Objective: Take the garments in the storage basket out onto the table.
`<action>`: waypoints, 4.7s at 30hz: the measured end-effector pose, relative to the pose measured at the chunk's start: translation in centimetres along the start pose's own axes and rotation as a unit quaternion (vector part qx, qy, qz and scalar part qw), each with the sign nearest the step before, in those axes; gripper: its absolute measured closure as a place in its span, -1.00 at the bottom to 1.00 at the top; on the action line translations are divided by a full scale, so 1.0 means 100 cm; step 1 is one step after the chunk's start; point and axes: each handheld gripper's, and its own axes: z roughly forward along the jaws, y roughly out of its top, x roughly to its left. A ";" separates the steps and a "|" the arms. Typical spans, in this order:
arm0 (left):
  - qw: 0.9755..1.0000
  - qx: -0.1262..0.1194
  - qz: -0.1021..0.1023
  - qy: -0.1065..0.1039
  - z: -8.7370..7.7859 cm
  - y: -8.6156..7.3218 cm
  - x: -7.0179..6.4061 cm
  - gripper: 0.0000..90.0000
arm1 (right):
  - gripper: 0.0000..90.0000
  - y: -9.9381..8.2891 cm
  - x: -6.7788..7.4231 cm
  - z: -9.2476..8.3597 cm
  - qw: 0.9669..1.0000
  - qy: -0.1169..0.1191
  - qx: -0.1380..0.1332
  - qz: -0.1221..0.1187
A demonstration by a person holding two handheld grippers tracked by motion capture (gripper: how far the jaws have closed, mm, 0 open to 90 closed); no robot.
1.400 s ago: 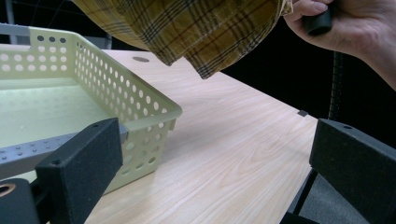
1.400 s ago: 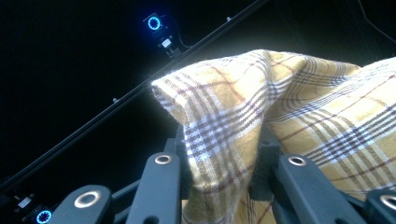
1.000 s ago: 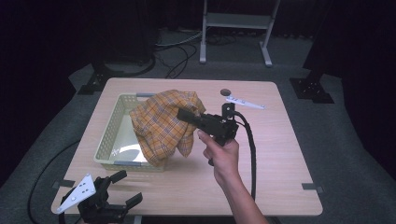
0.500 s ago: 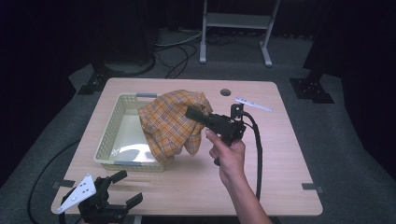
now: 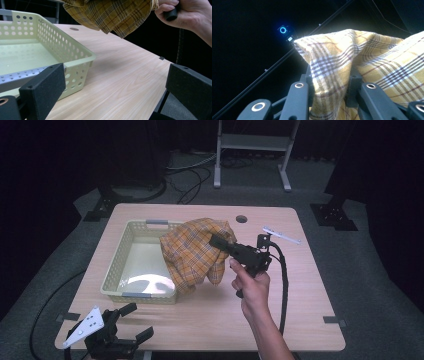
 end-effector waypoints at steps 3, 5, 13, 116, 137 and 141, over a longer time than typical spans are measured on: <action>1.000 0.000 0.000 0.001 0.000 0.000 0.000 -0.94 | 0.57 0.000 -0.003 -0.004 1.000 -0.009 -0.002 0.003; 1.000 0.000 0.000 0.001 0.000 0.000 0.000 -0.94 | 0.57 0.000 -0.005 -0.007 1.000 -0.012 -0.005 0.005; 1.000 0.001 -0.002 0.000 0.001 0.000 -0.001 -0.94 | 0.57 0.001 -0.012 -0.018 0.999 -0.024 -0.021 0.015; 1.000 0.009 -0.001 0.004 0.004 -0.002 0.000 -0.94 | 0.43 -0.054 -0.098 -0.051 0.988 -0.142 0.013 0.058; 1.000 0.012 0.002 0.000 0.006 -0.002 -0.002 -0.94 | 0.05 -0.058 -0.101 -0.063 0.990 -0.114 0.044 0.074; 1.000 0.012 0.002 0.001 0.006 -0.001 -0.002 -0.94 | -0.10 -0.058 -0.101 -0.064 0.990 -0.109 0.049 0.074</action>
